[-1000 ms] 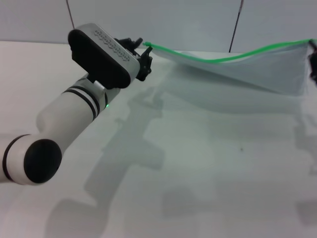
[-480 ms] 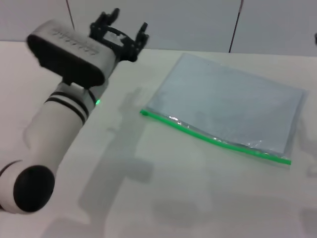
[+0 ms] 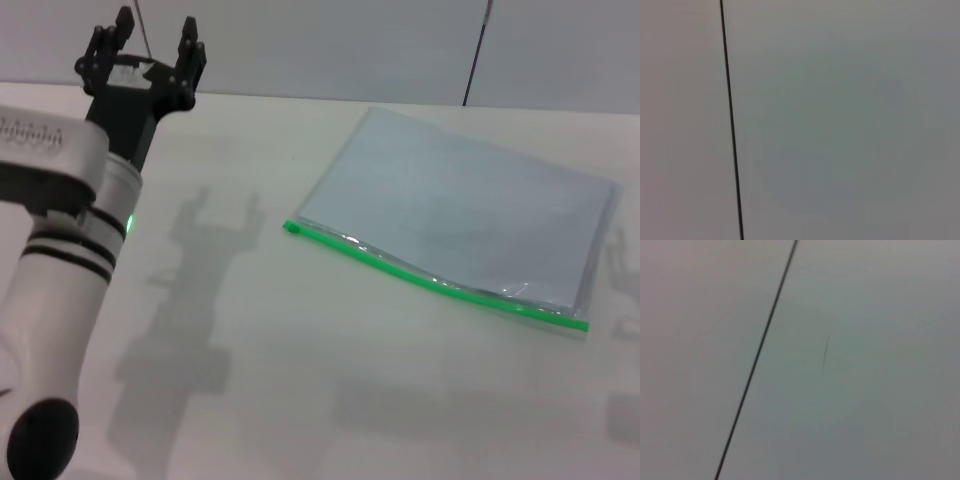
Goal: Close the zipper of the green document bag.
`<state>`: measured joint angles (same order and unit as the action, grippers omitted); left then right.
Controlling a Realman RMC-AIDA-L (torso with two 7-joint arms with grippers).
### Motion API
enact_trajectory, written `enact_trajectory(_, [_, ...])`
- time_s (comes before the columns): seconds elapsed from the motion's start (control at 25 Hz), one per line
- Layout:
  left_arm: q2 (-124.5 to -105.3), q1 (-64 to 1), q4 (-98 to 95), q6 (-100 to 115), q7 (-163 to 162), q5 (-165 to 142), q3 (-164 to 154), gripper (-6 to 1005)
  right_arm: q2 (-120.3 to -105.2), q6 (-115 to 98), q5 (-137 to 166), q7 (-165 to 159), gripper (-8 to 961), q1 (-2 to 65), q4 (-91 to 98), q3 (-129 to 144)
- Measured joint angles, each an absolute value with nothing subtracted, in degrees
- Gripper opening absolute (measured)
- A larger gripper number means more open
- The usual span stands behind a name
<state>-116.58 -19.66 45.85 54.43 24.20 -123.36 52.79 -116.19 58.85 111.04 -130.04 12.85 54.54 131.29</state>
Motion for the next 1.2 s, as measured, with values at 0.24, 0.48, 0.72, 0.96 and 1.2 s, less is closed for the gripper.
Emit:
enact_trajectory(0.24, [-116.83,-20.41,41.46,59.95,21.71,-122.74,49.28,670,-116.05,64.27,101.50,-139.33,638,17.32,47.90,137.02])
enact_trajectory(0.48, [-116.82,-21.17,40.43,60.12,20.84,-122.32,49.22,667,-116.01,64.81,101.55,-142.94,639,18.15,46.36,137.54])
enact_trajectory(0.72, [-116.78,-21.81,40.31,59.83,20.82,-122.06,49.21,665,-116.01,64.82,101.35,-142.83,639,18.65,46.31,137.89])
enact_trajectory(0.96, [-116.80,-23.01,39.55,59.70,20.80,-122.06,49.13,665,-116.01,64.82,101.21,-143.01,639,19.00,46.26,138.16])
enact_trajectory(1.2, [-116.83,-23.98,39.10,59.70,20.78,-122.06,48.54,665,-116.02,64.86,101.16,-142.90,639,19.89,46.23,138.15])
